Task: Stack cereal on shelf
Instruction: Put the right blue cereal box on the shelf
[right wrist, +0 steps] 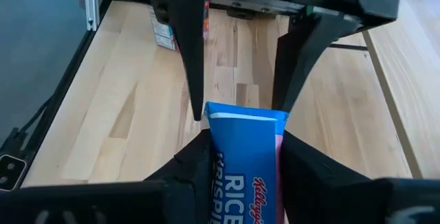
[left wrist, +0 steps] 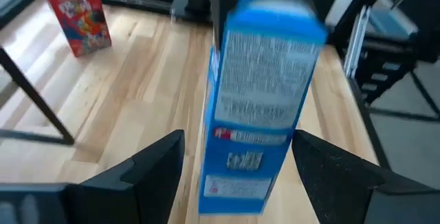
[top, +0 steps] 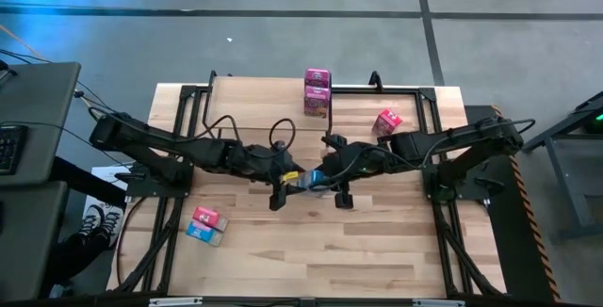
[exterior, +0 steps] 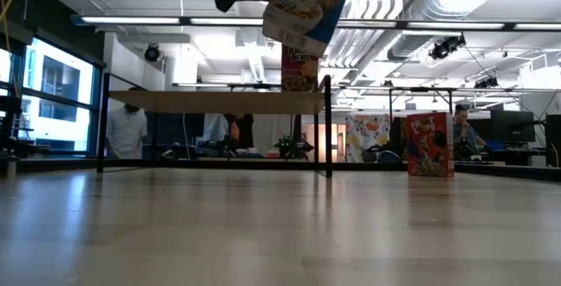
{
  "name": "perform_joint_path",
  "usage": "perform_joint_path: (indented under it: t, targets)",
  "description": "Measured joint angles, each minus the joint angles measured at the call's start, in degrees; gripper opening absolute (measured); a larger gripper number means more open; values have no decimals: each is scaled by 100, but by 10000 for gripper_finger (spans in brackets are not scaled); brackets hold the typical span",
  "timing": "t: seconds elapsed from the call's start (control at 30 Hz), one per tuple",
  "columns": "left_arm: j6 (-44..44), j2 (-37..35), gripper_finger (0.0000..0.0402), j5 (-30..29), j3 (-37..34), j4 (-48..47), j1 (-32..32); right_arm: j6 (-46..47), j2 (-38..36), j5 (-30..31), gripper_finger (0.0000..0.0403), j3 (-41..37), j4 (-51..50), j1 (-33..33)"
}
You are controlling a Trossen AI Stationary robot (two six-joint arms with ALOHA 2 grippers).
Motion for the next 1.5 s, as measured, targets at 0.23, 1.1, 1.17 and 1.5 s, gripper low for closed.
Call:
perform_joint_path:
  t: [0.23, 1.1, 1.17, 1.5]
  targets:
    - [6, 2, 260, 33, -22, 120, 0, 0, 0, -71, 106, 0, 216, -39]
    - [168, 231, 113, 201, -22, 115, 169, 390, -2, -172, 144, 0, 449, -118]
    - [282, 229, 110, 201, -22, 32, 176, 538, -50, -181, 172, 0, 219, -118]
    - [403, -1134, 127, -1001, -62, -1691, 461, 934, -640, 250, 258, 0, -1917, -120]
